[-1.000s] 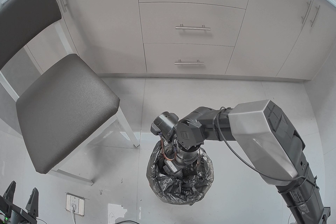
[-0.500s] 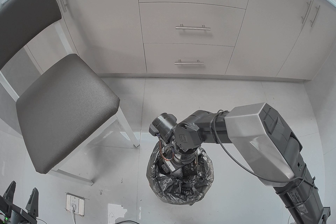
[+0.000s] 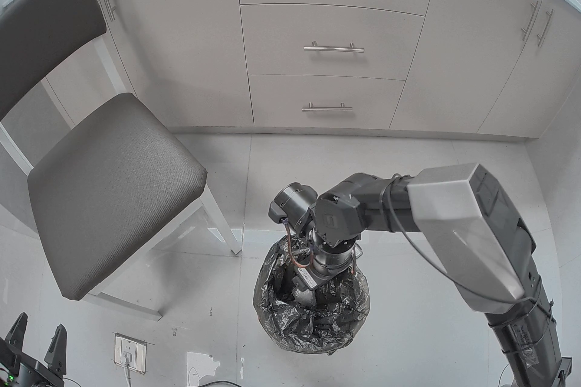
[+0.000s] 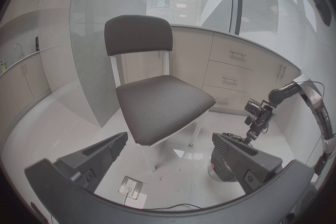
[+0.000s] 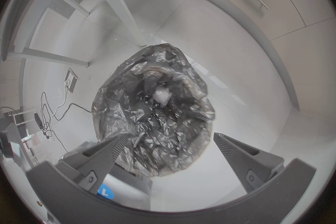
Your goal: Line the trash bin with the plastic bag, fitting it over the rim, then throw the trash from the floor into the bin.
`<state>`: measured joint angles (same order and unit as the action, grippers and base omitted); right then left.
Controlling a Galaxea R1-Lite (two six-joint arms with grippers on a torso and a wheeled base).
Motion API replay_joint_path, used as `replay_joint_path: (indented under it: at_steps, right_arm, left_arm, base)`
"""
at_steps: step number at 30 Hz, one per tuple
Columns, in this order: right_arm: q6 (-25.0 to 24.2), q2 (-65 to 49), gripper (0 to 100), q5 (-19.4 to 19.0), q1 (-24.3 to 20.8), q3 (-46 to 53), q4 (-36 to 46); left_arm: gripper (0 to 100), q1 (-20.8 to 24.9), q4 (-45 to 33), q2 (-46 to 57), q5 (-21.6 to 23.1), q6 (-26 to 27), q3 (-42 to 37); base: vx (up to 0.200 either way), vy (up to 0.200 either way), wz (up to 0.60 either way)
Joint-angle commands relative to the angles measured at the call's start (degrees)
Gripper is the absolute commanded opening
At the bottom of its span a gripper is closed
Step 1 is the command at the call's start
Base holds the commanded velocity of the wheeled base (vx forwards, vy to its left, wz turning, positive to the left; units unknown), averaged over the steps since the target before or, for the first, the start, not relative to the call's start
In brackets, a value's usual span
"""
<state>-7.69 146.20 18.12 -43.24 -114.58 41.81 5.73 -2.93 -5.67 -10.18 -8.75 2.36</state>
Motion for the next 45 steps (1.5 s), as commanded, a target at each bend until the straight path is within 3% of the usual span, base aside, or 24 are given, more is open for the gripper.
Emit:
replay_joint_path:
  at_steps: [1, 5, 7, 14, 20, 25, 29, 36, 40, 45]
  right_arm:
    - [0.3, -6.9, 100, 1.7, 2.3, 0.0, 4.8]
    - [0.5, -11.6, 100, 5.1, 5.2, 0.0, 7.4]
    - [0.0, -16.5, 100, 7.1, 9.1, 0.0, 10.7]
    - [-2.8, -31.1, 100, 7.4, 17.2, 0.0, 26.3]
    - [-4.3, -44.8, 100, 7.5, 16.1, 0.0, 37.8]
    - [-1.5, -55.1, 100, 10.7, 12.7, 0.0, 42.6]
    - [-0.3, -62.9, 100, 13.9, 12.7, 0.0, 47.1]
    - [2.9, -76.2, 100, 14.1, 16.3, 0.0, 47.2]
    - [6.0, -85.7, 100, 12.1, 21.0, 0.0, 47.0]
    - [10.0, -99.4, 100, 0.7, 26.4, 0.0, 46.5]
  left_arm:
    - [100, 0.0, 0.0, 0.0, 0.0, 0.0, 0.0]
    - [100, 0.0, 0.0, 0.0, 0.0, 0.0, 0.0]
    - [100, 0.0, 0.0, 0.0, 0.0, 0.0, 0.0]
    - [100, 0.0, 0.0, 0.0, 0.0, -0.1, 0.0]
    - [100, -0.1, 4.2, 0.1, -5.2, 0.3, -1.7]
    - [100, -0.1, 4.9, 0.1, -5.4, 0.6, -2.0]
    - [100, -0.1, 5.0, 0.1, -5.6, 0.1, -2.1]
    - [100, 0.0, 4.4, 0.0, -5.1, 1.7, -1.7]
    - [100, 0.0, 4.5, 0.0, -2.1, 4.4, -1.8]
    - [100, 0.0, 3.7, 0.1, 8.7, 8.0, -1.9]
  base:
    - [0.000, 0.000, 0.00]
    - [0.000, 0.000, 0.00]
    - [0.000, 0.000, 0.00]
    - [0.000, 0.000, 0.00]
    - [0.000, 0.000, 0.00]
    - [0.000, 0.000, 0.00]
    - [0.000, 0.000, 0.00]
    - [0.000, 0.000, 0.00]
    - [0.000, 0.000, 0.00]
    - [0.000, 0.000, 0.00]
